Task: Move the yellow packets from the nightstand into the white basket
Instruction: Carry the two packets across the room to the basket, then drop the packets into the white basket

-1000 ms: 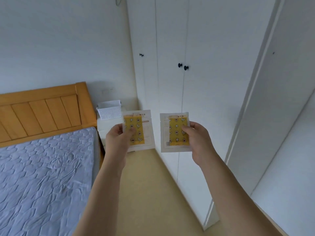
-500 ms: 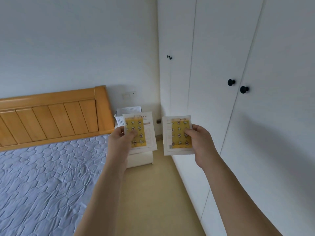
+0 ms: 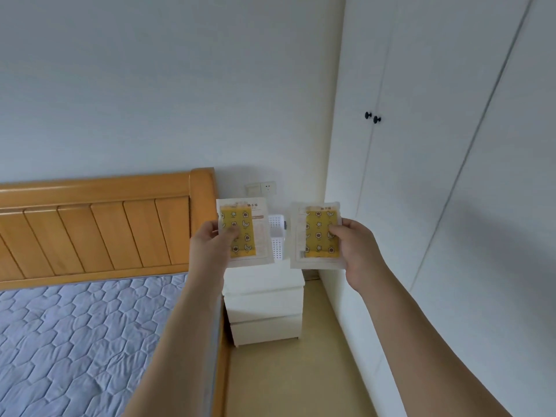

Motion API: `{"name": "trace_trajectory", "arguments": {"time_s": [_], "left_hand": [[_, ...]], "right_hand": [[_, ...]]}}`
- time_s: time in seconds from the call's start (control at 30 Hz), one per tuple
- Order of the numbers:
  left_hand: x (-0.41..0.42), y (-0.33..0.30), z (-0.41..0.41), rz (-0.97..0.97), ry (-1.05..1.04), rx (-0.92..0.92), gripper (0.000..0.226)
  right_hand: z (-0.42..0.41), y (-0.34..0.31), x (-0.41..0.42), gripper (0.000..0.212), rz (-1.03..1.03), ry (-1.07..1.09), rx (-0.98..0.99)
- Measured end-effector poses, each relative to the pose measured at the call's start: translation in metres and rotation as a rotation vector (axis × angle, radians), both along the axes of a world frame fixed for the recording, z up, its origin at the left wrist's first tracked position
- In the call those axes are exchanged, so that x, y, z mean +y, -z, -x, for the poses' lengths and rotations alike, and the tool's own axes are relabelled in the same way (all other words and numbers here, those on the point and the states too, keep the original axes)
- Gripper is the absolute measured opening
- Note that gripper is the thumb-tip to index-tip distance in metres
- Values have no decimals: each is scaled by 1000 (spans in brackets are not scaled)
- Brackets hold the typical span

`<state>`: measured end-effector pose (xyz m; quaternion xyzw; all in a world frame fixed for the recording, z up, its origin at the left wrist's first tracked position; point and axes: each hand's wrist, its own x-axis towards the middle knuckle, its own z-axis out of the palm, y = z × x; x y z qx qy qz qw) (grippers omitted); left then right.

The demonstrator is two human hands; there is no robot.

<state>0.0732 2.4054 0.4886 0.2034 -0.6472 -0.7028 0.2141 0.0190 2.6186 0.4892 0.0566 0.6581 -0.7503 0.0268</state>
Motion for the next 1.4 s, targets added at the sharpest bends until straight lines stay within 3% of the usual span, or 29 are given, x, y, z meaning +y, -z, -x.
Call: {"name": "trace_trajectory", "arguments": {"time_s": [0.53,0.7,0.87,1.0,1.23,1.4], "left_hand": [[-114,33,344,85,-47,-121,14],[-147,42,447,143,-57,-171,11],[-183,86,534,135,-24,-277,9],[-209,137,595,163,46,-400,11],[-244,238,681,582,218,-728,15],[-247,304,702,804,354,-944,45]], "right_hand": [[366,68,-109,16,17,-24,-139],[475,82,-137,24,-60,-39,-158],[555,121,-167,21,-96,-52,-235],[600,165,-192,32,-169,-31,-311],[670,262,-243,31,-327,-60,-488],[691,325,-259,27,-474,-131,-525]]}}
